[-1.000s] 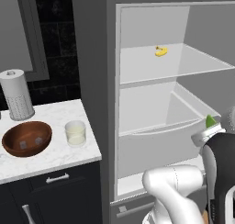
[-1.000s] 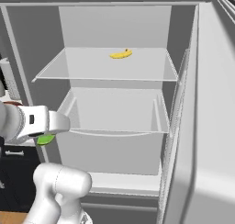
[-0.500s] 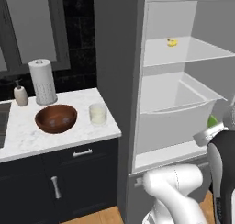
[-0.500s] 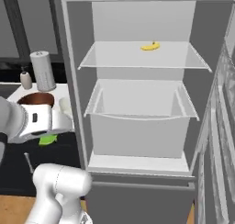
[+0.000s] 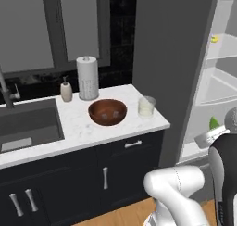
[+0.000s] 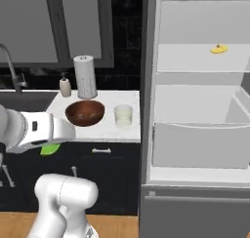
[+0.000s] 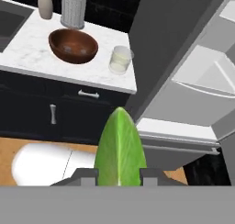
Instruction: Grab a lemon wedge from the fridge and one ice cube from the ice bowl, and put them in the glass of lemonade.
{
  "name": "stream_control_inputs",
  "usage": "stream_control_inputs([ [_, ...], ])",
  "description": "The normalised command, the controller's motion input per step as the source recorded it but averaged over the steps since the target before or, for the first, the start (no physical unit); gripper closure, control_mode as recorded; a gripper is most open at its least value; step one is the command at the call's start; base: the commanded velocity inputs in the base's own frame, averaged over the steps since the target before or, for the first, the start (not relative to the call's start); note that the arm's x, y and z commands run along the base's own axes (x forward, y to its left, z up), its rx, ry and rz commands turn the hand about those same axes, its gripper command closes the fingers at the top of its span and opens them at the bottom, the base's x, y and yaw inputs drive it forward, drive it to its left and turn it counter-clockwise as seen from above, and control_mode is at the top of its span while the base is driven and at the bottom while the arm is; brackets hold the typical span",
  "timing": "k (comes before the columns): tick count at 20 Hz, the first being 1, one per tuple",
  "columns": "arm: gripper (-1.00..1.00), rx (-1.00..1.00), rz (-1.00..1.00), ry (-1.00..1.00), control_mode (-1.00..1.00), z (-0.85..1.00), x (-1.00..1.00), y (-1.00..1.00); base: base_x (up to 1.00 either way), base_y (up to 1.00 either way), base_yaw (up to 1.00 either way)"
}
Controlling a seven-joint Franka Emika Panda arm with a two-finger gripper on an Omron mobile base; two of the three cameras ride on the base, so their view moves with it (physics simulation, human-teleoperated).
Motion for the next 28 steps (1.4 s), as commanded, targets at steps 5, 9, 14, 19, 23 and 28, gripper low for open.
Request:
stream_control_inputs([
  [5, 1.0, 0.0, 0.0, 0.0, 1.0, 0.0, 0.0, 0.0, 0.63, 0.55, -0.01],
  [9, 1.0, 0.0, 0.0, 0.0, 1.0, 0.0, 0.0, 0.0, 0.64, 0.13, 0.0],
  [14, 1.0, 0.0, 0.0, 0.0, 1.0, 0.0, 0.0, 0.0, 0.51, 0.0, 0.0],
  [19, 1.0, 0.0, 0.0, 0.0, 1.0, 0.0, 0.0, 0.0, 0.5, 0.0, 0.0],
  [23, 1.0, 0.0, 0.0, 0.0, 1.0, 0.0, 0.0, 0.0, 0.36, 0.0, 0.0],
  [28, 1.0, 0.0, 0.0, 0.01, -1.0, 0.0, 0.29, 0.0, 0.14, 0.0, 0.0],
])
